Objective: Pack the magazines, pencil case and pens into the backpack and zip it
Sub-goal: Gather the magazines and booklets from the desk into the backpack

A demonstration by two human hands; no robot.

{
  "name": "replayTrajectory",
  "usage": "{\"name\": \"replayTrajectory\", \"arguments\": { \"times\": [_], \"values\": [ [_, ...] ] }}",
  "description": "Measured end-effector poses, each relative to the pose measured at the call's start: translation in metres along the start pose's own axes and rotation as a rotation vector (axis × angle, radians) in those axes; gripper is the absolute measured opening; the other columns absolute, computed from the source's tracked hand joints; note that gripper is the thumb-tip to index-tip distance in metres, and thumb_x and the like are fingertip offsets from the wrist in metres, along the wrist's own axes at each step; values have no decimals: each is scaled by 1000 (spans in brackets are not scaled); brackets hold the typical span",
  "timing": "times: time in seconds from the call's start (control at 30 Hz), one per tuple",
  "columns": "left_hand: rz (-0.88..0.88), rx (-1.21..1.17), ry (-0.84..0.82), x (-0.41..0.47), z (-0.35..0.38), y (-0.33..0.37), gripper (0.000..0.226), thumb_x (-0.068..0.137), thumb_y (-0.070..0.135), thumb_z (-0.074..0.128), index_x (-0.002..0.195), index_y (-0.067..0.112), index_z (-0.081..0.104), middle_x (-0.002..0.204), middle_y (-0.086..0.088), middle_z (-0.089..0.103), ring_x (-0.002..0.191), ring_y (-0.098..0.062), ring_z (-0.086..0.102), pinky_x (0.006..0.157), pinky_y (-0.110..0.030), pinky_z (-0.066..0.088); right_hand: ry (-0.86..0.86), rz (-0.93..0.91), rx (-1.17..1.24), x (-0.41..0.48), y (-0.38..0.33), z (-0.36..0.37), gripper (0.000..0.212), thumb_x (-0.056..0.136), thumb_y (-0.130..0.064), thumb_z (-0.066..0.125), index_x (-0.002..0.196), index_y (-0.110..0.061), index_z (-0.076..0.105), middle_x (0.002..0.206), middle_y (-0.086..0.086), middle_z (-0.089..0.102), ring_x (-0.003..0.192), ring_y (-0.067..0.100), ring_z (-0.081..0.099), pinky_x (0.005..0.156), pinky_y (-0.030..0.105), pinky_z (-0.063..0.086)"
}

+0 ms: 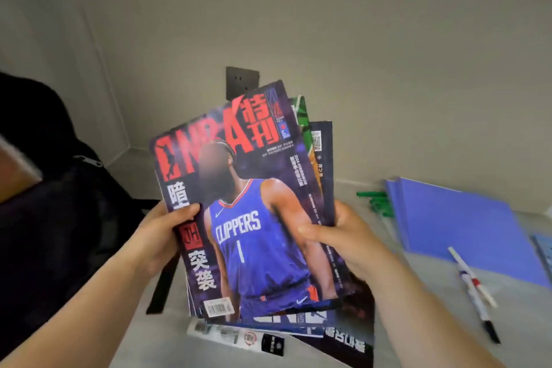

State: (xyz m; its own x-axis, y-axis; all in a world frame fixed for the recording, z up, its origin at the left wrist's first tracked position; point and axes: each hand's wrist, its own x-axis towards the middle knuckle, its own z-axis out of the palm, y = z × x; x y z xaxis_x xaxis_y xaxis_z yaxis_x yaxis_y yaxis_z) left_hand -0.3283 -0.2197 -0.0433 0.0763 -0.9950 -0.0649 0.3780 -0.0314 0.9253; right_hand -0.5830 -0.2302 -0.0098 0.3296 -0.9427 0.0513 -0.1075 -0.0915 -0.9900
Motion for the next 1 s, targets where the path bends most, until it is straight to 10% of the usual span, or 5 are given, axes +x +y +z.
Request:
{"name": "replayTrajectory", "arguments": {
  "times": [0.23, 0.47, 0.83, 1.0],
  "values": [
    [367, 266, 285, -45, -96, 38, 41, 77, -14, 52, 85, 26, 58, 66, 17, 73, 59, 2, 66, 54, -12, 54, -47, 139, 24, 39, 39, 113, 32, 70, 11, 62, 68, -22, 62, 53, -15, 67, 51, -4, 60, 53, 17, 49],
    [379, 284, 453, -72, -143, 24, 42, 75, -17, 55, 79, 25, 56, 59, 14, 72, 52, 6, 63, 49, -8, 50, -25, 161, 66, 46, 60, 185, 33, 72, 10, 60, 70, -22, 59, 47, -20, 66, 44, -8, 59, 42, 8, 44],
    [251, 305, 219, -57, -154, 30, 37, 74, -12, 60, 82, 24, 63, 67, 10, 75, 60, 1, 67, 51, -10, 51, 0, 156, 123, 41, 59, 175, 12, 70, -7, 71, 74, -18, 72, 69, -6, 75, 74, 13, 69, 77, 28, 55],
    [144, 339, 196, -53, -158, 26, 31, 74, -11, 62, 81, 19, 66, 61, 14, 74, 58, 0, 68, 51, -11, 52, -77, 137, 145, 41, 52, 170, 14, 67, -5, 71, 70, -19, 72, 65, -8, 75, 68, 4, 70, 60, 12, 53]
  ]
}}
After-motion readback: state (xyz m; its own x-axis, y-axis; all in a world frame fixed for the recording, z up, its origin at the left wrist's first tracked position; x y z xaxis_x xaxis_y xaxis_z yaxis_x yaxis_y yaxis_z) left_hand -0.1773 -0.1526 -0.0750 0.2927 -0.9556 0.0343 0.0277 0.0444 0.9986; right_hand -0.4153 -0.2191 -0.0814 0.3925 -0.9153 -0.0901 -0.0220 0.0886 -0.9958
